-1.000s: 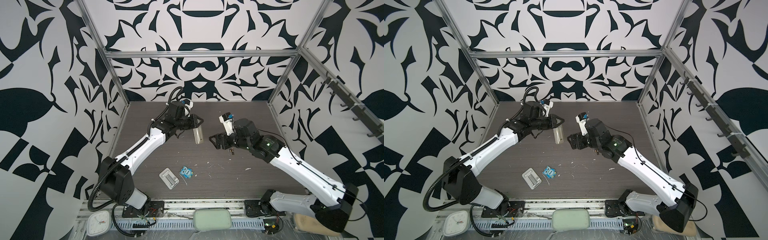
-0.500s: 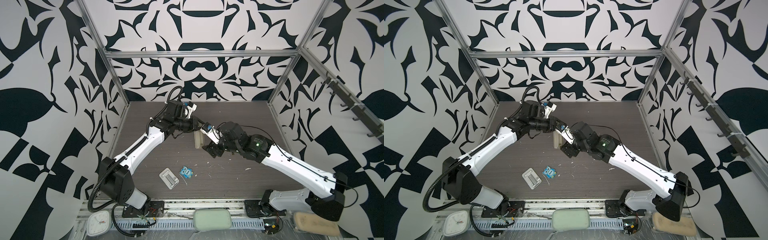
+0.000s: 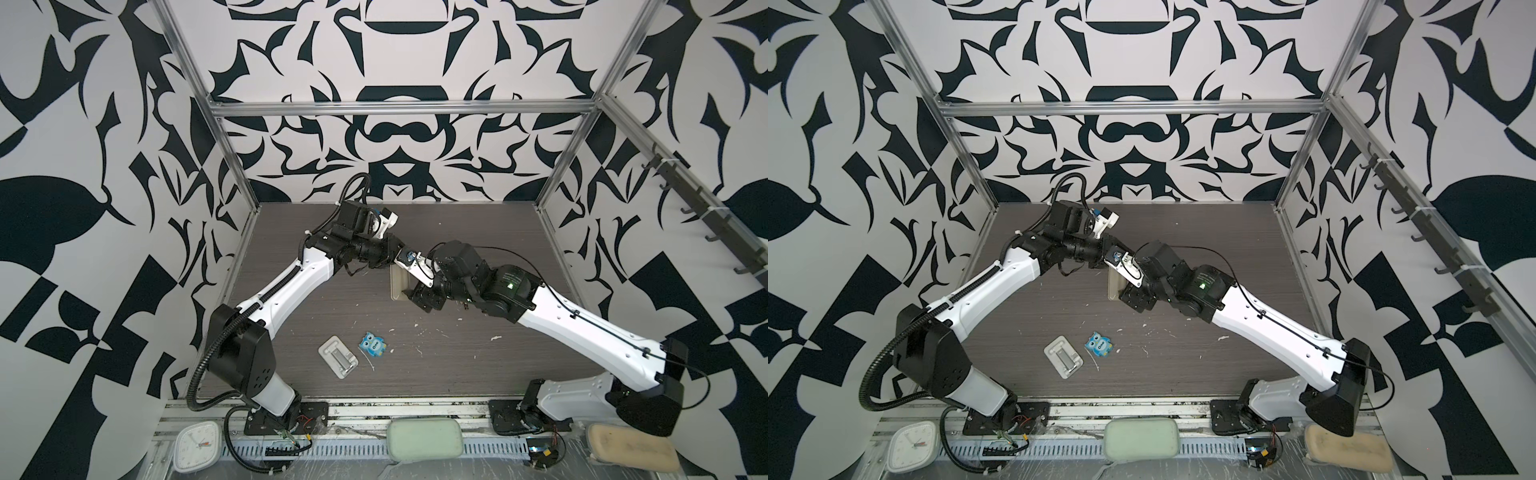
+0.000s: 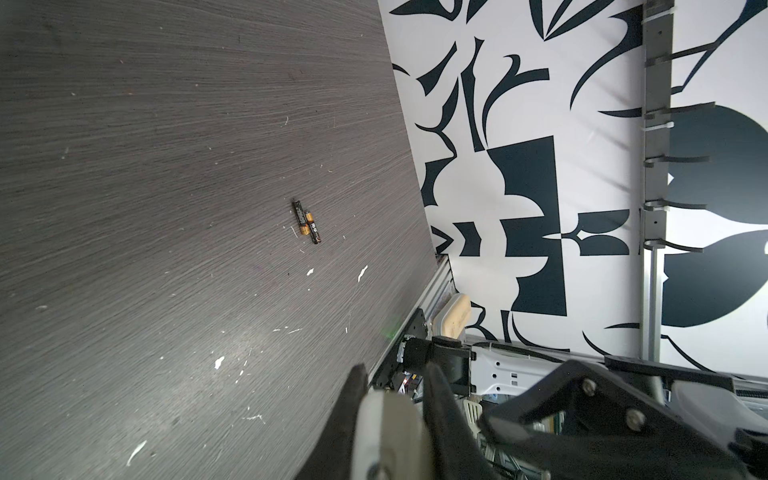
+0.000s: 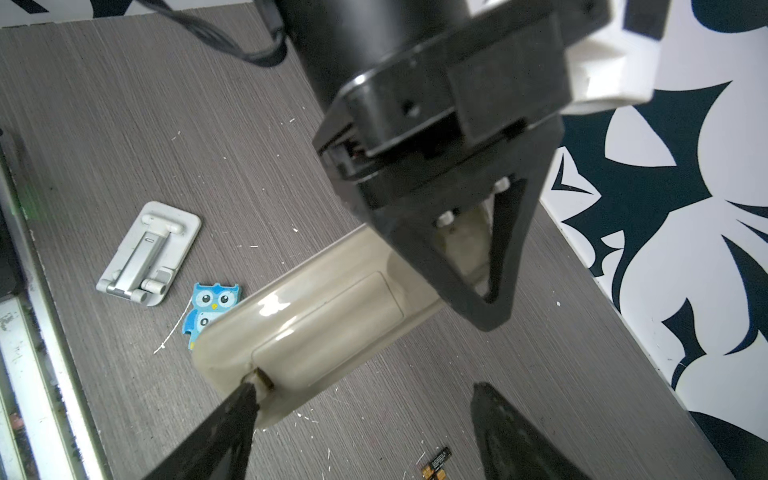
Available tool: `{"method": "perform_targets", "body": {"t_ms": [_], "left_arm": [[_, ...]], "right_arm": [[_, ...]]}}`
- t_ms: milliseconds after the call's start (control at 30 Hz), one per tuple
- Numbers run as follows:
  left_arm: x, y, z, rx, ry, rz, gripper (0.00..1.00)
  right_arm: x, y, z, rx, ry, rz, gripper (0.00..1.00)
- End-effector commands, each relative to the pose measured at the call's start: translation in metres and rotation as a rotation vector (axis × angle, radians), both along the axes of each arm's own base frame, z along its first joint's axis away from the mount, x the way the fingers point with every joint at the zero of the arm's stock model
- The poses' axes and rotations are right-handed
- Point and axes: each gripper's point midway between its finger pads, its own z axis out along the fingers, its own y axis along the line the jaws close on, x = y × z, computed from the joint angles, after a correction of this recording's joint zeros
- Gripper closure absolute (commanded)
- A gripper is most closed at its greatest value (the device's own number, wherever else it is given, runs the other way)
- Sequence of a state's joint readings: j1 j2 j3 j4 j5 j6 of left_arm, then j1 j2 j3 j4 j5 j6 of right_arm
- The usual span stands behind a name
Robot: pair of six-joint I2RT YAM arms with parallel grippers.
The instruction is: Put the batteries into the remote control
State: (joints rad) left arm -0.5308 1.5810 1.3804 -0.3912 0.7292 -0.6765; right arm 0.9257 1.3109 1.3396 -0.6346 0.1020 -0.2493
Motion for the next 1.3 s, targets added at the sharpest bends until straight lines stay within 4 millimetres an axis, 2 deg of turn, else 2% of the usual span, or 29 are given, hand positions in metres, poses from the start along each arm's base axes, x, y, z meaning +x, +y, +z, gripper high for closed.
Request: {"method": "perform_targets", "body": {"t_ms": [0,400,500,933,1267], "left_arm": [[0.000,-0.003,0.010,-0.026,0.004,-0.031,1.00],[-0.003,-0.004,0.011,-0.038,0.024,-0.040,1.00],[-0.005,-0.004,0.011,-0.046,0.032,-0.043,1.00],[-0.011,-0.004,0.009,-0.058,0.052,-0.064,1.00],[-0.019,-0.007,0.019,-0.107,0.062,-0.113,1.00]], "right_arm": [[0.002,0.001,0.017,0.011,-0.052,0.007,0.16],[0.014,0.004,0.009,-0.024,-0.077,-0.030,0.16],[0.018,0.002,0.012,-0.032,-0.108,-0.057,0.16],[0.015,0.006,0.032,0.036,-0.158,-0.056,0.16],[0.015,0.002,0.028,0.023,-0.156,-0.067,0.16]]}}
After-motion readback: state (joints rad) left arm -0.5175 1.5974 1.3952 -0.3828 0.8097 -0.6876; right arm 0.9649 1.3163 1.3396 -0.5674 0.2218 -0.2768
